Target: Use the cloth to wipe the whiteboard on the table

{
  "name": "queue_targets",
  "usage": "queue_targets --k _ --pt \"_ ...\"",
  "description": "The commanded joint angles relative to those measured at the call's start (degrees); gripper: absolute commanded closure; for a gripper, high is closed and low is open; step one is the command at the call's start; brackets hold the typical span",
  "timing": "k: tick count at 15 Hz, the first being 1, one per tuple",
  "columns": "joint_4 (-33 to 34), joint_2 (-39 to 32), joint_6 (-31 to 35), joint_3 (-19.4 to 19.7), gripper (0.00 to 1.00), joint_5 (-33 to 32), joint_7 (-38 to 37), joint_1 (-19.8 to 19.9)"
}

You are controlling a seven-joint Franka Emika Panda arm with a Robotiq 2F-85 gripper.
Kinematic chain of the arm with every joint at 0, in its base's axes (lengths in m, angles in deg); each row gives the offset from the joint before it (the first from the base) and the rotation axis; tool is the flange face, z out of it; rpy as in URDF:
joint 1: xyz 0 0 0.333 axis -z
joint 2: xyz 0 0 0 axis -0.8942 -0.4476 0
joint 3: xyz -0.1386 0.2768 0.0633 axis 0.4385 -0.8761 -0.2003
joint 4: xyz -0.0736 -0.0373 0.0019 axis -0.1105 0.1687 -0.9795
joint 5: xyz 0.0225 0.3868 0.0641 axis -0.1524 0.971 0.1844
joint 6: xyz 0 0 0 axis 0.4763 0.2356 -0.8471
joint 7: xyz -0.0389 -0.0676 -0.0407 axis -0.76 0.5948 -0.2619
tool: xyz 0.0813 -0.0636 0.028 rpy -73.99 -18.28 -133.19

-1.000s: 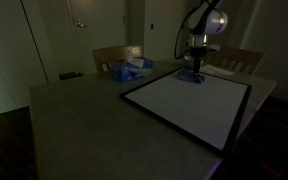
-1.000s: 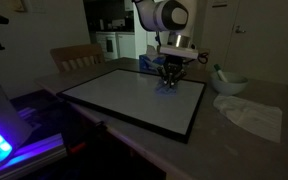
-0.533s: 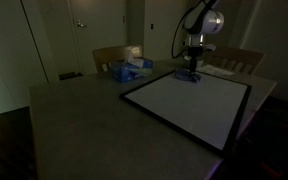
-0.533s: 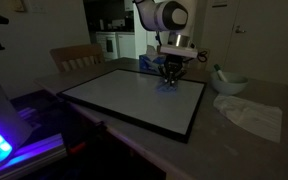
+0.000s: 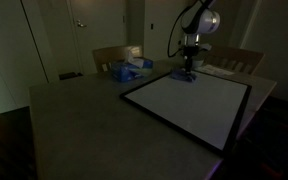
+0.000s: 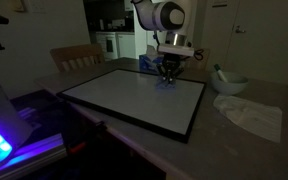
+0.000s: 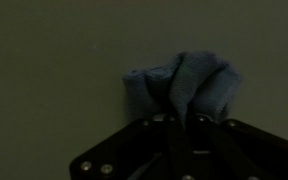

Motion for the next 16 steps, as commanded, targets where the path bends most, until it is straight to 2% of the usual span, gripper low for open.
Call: queue_targets --k 1,5,12,16 --pt "-0.87 0.87 -0.34 0.4 0.98 -0.01 -0.87 -0.08" --pt "-2.52 1.81 0.23 -0.42 0.98 0.33 -3.15 -1.04" --pt "-1.08 1.04 -1.06 -1.95 0.98 0.35 -3.23 -2.01" --pt "-3.93 3.22 -2.35 -2.2 0.98 0.64 -3.86 -2.43"
